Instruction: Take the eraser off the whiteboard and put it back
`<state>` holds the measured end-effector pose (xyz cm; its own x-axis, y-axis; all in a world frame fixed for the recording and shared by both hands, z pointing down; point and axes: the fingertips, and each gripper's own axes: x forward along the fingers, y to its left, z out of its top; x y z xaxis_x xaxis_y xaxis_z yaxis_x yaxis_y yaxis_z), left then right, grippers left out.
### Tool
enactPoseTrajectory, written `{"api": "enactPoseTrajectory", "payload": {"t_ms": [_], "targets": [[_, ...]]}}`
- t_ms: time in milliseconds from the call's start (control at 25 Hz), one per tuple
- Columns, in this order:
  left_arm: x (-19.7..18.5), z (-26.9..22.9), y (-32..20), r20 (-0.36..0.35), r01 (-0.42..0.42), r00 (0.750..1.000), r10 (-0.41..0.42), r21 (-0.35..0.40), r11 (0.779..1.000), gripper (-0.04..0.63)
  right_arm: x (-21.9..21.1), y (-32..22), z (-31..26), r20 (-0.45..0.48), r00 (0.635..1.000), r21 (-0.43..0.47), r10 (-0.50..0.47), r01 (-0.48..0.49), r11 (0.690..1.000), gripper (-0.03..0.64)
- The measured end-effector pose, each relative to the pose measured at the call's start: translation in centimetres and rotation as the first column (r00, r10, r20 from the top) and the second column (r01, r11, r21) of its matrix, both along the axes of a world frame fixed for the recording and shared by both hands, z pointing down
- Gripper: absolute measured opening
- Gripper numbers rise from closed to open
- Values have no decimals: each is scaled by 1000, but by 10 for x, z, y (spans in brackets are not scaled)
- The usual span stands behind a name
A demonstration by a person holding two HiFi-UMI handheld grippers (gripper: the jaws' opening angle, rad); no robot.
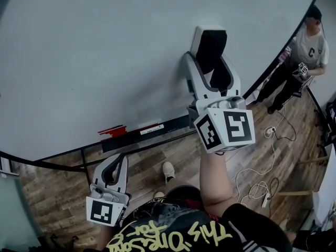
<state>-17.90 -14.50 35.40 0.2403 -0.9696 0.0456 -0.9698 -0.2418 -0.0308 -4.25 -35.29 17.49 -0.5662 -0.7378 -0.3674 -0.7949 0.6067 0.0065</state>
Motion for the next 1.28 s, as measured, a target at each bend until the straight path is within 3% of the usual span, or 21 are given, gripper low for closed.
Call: {"api": "enactPoseTrajectory", "payload": {"t_ms": [1280], "targets": [[8,-3,14,22,-37,999,37,14,999,8,23,24,7,25,1000,6,13,-13,1000,258]]}}
